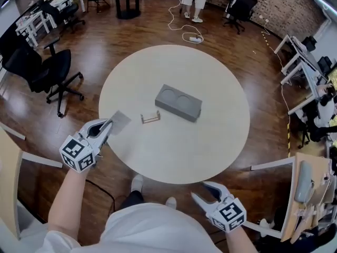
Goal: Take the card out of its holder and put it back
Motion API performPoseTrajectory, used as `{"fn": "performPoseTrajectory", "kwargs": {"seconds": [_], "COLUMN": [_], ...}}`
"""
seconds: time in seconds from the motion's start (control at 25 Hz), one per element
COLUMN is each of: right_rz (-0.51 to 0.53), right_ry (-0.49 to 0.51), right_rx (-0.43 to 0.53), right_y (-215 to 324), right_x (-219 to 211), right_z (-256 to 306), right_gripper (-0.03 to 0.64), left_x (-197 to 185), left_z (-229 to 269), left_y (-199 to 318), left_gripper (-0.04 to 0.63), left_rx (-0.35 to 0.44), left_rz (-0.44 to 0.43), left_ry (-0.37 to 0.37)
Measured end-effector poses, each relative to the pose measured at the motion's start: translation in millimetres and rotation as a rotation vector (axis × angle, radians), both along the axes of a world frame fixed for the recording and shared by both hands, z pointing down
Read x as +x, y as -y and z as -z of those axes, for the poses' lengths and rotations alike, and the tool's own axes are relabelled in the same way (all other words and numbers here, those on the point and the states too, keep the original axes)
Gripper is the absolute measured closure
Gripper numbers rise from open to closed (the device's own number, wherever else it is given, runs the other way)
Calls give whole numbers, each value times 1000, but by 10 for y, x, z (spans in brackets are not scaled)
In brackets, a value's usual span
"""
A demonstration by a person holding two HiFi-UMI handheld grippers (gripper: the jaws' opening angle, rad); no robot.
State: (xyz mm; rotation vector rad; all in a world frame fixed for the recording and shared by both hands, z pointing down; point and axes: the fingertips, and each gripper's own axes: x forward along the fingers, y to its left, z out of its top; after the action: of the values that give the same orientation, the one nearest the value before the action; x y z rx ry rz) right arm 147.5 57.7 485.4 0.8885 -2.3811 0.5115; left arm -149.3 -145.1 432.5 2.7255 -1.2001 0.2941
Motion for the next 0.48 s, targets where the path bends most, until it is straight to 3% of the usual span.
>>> {"fn": "performPoseTrajectory", "kwargs": {"seconds": [0.48], "right_rz": [375], "right_ry": [8], "right_rx": [4], "right_y": [-378], "right_x": [-98], "right_z": [-128], "right_gripper": [430], "left_x": [-407], "left_z": [-155], "left_y": [-2000], "left_gripper": [580], "left_rx": [-51], "left_rz": [375], "left_ry": [-48]}}
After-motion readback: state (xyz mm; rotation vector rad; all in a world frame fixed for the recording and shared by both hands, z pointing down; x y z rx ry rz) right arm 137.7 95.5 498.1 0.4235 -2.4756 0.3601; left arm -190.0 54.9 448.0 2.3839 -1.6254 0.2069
